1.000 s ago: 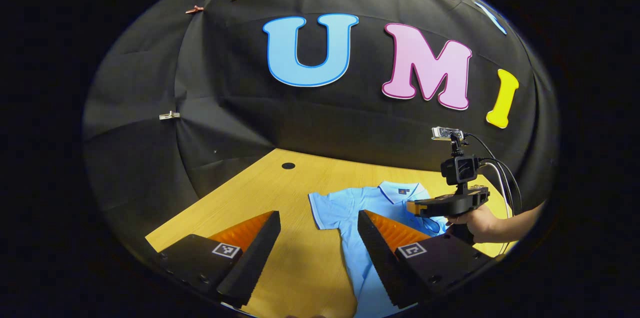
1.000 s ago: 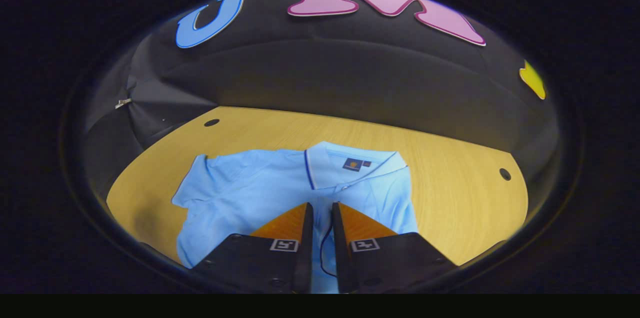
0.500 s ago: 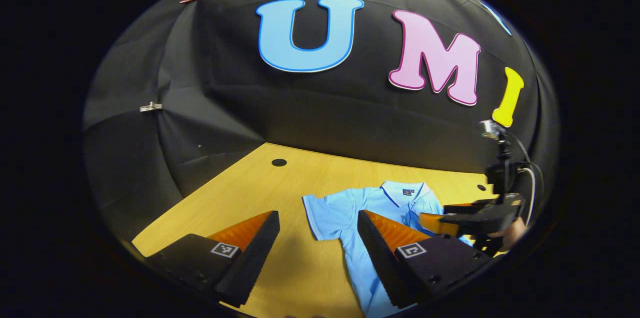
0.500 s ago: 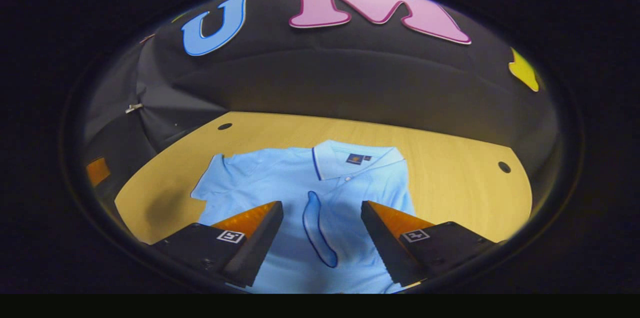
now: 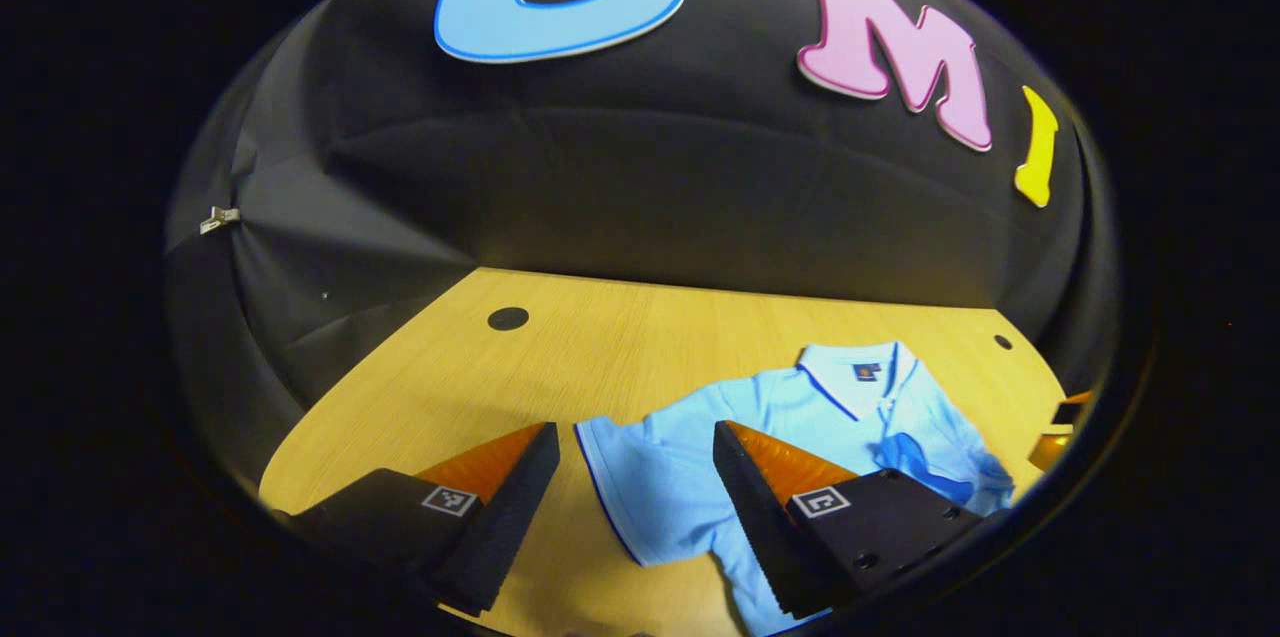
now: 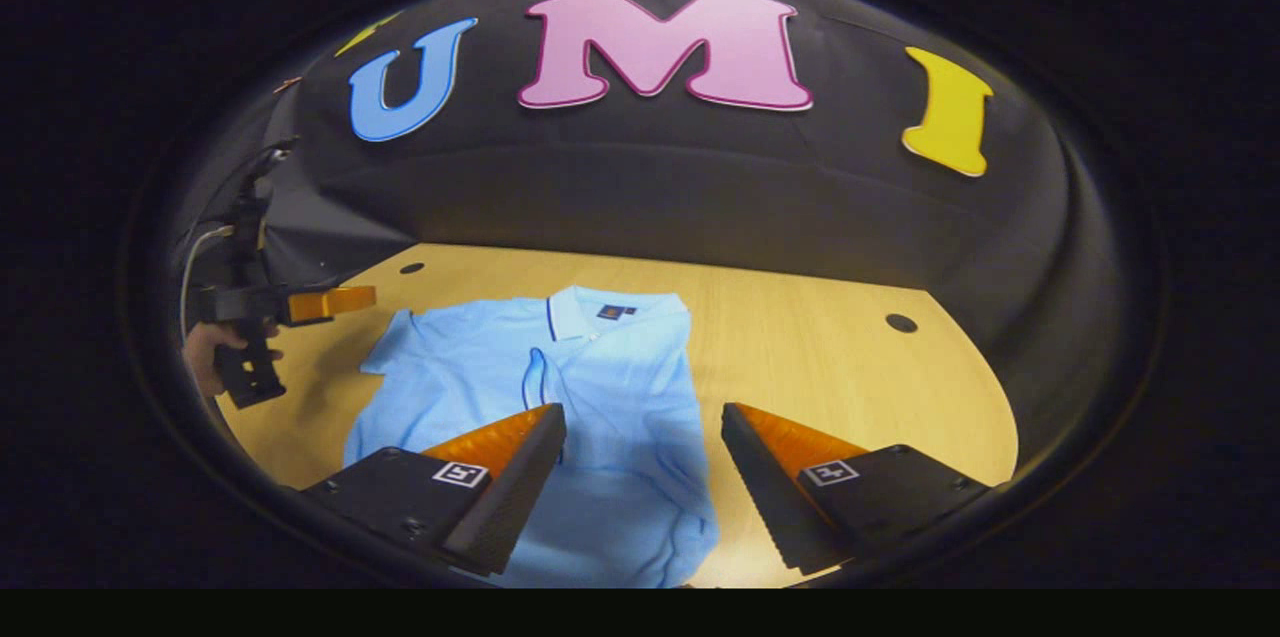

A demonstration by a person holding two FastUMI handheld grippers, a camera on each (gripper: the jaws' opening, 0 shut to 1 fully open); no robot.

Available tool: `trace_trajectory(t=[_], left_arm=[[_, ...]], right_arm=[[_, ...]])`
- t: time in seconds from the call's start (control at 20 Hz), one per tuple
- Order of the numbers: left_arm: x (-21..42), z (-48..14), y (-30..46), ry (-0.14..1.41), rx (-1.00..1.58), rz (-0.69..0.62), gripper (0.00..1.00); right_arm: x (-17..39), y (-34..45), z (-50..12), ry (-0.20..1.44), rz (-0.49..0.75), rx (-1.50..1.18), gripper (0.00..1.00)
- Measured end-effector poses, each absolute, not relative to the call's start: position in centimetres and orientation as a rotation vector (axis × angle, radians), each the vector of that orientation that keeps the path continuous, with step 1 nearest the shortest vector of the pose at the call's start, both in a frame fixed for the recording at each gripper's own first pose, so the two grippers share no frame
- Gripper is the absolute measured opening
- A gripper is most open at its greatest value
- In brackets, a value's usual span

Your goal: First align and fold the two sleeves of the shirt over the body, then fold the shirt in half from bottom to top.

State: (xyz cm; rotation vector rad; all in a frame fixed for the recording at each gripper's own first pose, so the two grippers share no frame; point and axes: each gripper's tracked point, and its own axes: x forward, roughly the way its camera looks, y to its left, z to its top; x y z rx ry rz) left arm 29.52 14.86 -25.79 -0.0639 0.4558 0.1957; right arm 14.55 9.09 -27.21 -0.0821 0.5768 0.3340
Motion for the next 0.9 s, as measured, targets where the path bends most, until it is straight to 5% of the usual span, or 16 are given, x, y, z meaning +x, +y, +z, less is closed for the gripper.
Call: trace_trajectory(t=[0.55, 0.65, 0.8, 0.9], left_arm=[[34.0, -33.1, 16.8, 0.615, -0.059, 0.249, 0.92], [34.3, -33.0, 16.0, 0.614, -0.059, 0.222, 0.74], [34.5, -33.0, 14.9, 0.601, -0.068, 0.23, 0.18], [34.5, -32.8, 14.5, 0.6, -0.068, 0.224, 0.07]], right_arm=[[13.2, 3.8, -29.0, 0.617, 0.233, -0.009, 0.98], [12.6, 3.6, -29.4, 0.62, 0.235, 0.001, 0.98], [11.3, 3.4, -30.5, 0.639, 0.236, 0.022, 0.98], [10.5, 3.3, -31.0, 0.654, 0.233, 0.042, 0.98]])
